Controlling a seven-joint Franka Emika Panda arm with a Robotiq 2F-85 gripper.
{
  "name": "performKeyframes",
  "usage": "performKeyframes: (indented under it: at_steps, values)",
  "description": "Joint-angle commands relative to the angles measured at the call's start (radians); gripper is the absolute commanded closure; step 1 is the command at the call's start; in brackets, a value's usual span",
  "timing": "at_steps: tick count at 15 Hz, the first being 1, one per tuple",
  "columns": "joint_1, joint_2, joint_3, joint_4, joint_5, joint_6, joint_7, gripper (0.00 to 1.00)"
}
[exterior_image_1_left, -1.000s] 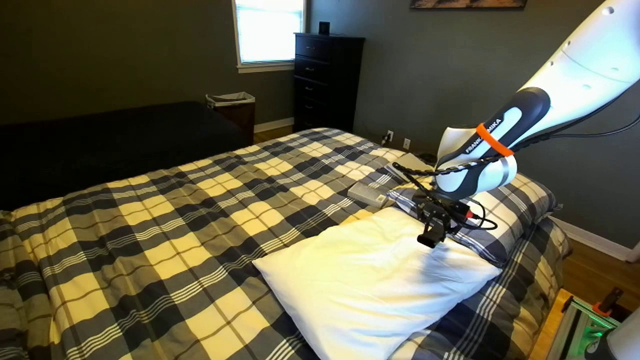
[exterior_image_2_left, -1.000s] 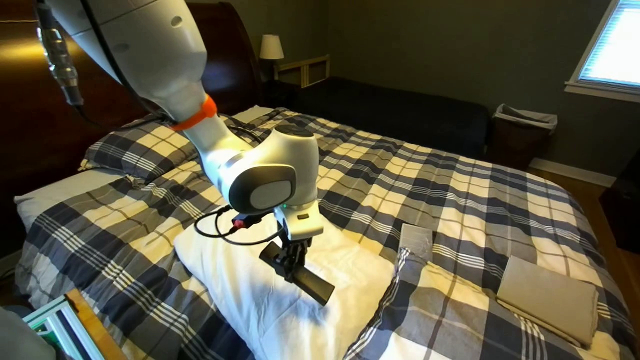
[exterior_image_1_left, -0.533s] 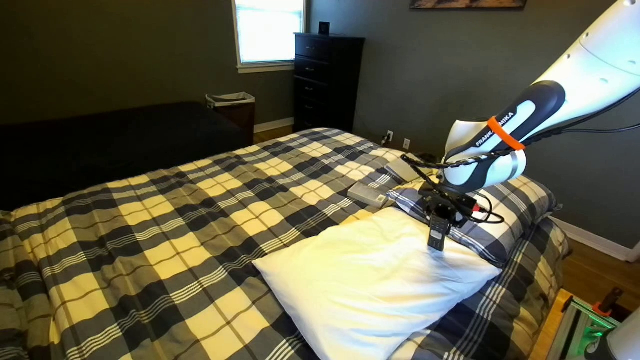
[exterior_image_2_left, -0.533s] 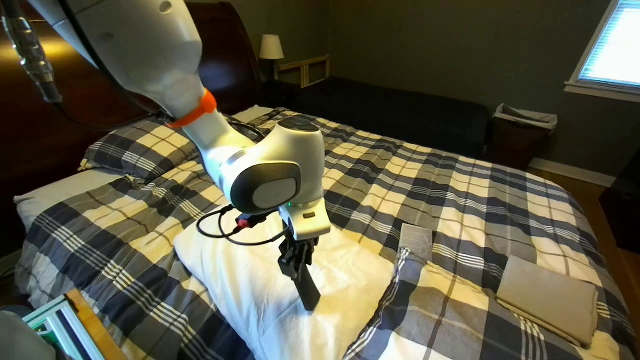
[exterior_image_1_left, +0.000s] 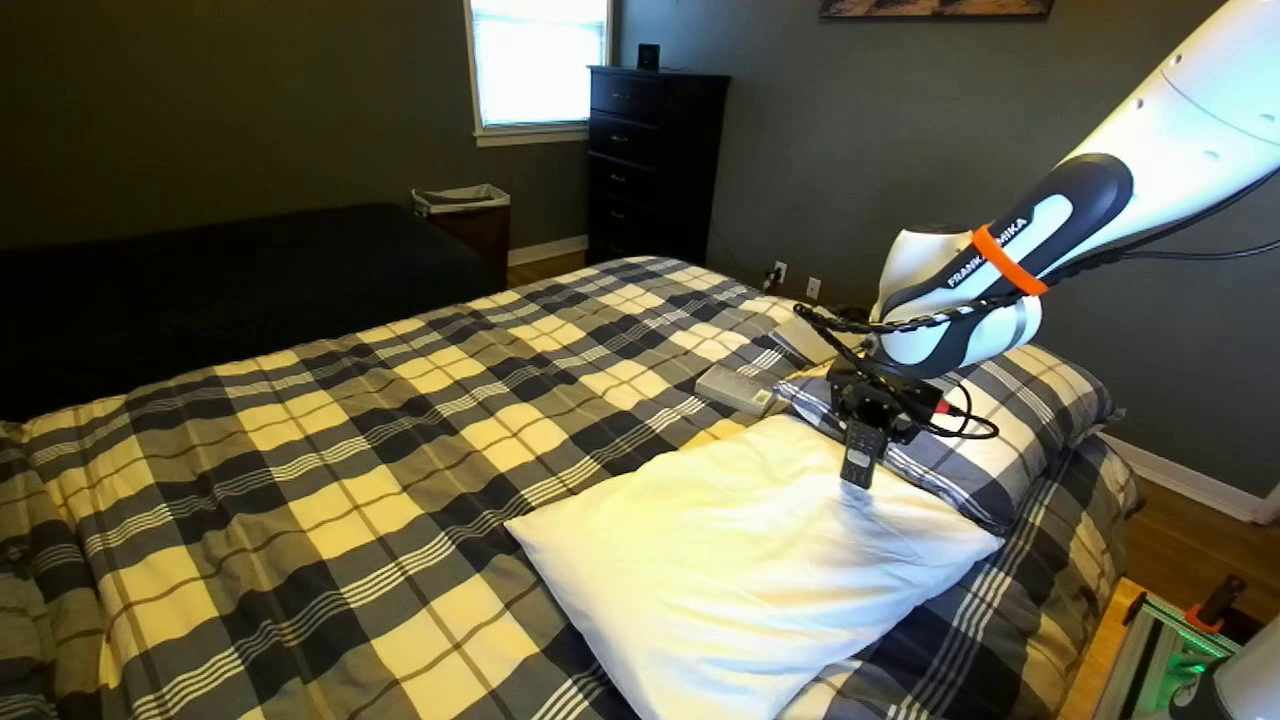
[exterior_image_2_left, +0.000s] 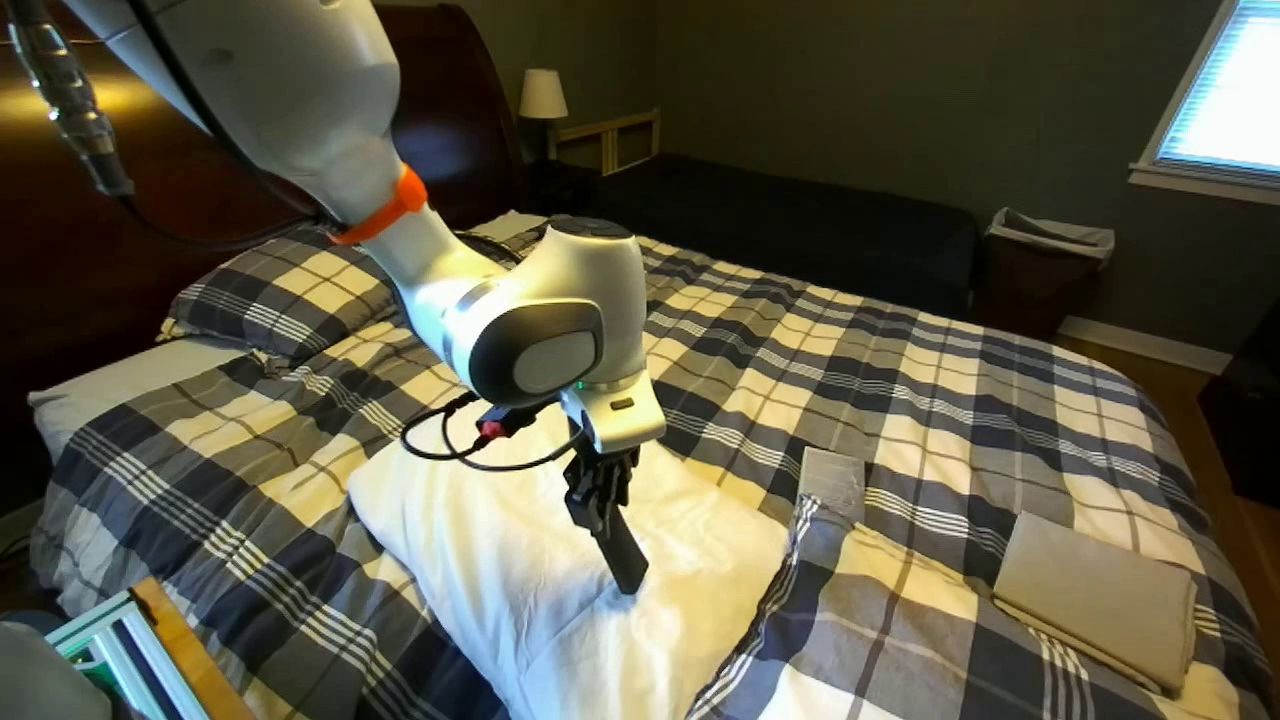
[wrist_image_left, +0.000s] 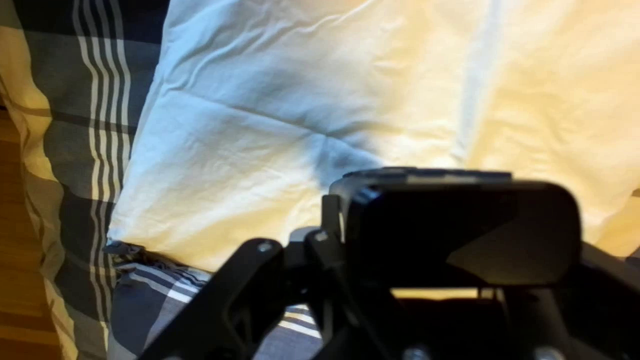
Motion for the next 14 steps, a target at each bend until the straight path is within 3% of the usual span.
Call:
performKeyframes:
  at_steps: [1, 7, 13, 14]
  values:
    - [-0.009, -0.013, 0.015, 0.034, -0.085, 0.001, 0.031, 0.71]
    - [-0.009, 0.017, 0.029, 0.155, -0.135, 0.004, 0.021, 0.71]
    - [-0.003, 0.085, 0.067, 0.314, -0.105, -0.028, -0.028, 0.71]
    - [-0.006, 0.043, 0.058, 0.251, -0.108, -0.001, -0.014, 0.71]
